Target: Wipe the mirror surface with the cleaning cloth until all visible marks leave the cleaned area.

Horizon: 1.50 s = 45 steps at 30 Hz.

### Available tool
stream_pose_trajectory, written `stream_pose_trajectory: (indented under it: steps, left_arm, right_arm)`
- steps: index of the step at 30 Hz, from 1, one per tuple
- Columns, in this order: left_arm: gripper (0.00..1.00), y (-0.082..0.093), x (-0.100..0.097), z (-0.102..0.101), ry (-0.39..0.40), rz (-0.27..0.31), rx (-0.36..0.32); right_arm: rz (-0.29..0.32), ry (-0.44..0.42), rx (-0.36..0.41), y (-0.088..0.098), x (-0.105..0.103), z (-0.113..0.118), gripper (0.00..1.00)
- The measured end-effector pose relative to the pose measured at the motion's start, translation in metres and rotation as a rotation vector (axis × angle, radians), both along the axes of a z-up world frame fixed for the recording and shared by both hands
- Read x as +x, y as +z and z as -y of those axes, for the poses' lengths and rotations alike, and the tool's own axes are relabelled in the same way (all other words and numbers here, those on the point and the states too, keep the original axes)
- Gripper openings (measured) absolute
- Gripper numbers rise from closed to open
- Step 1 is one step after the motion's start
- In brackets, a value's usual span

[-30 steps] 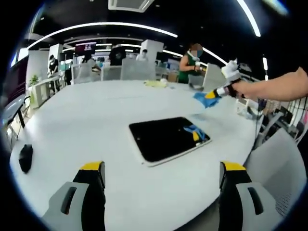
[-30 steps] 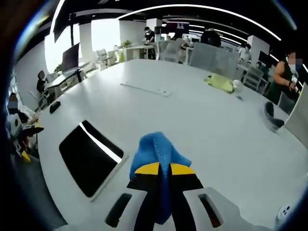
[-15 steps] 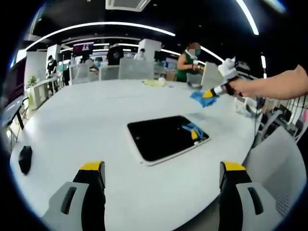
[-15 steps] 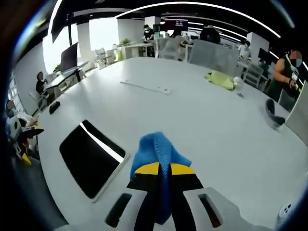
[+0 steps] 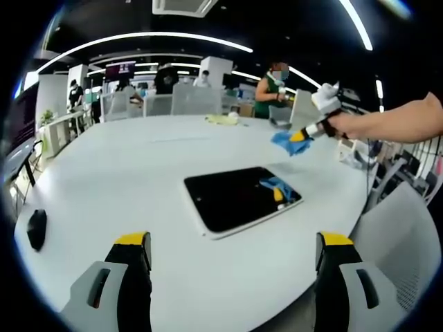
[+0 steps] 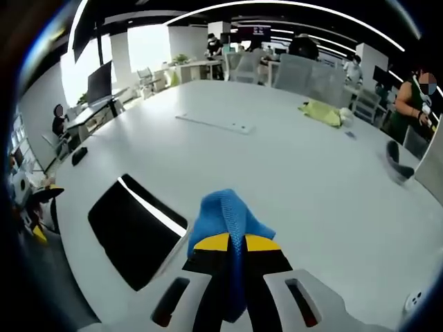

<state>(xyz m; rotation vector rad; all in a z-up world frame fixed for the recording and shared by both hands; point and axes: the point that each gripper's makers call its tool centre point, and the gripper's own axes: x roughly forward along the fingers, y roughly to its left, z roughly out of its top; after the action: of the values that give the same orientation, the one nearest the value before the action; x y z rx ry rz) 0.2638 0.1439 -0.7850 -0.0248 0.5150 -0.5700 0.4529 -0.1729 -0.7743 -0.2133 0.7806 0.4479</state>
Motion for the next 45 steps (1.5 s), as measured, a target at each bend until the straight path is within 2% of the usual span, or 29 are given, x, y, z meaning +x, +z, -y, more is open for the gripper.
stream_pose_trajectory:
  steps: [21, 45]
  left_arm:
    - [0.99, 0.000, 0.001, -0.001, 0.008, 0.000, -0.005]
    - [0.99, -0.002, 0.000, -0.001, 0.004, -0.013, -0.004]
  right_arm:
    - [-0.012, 0.038, 0.019, 0.000, 0.010, -0.051, 0.01]
    - [-0.064, 0.020, 0.035, -0.041, 0.009, -0.080, 0.01]
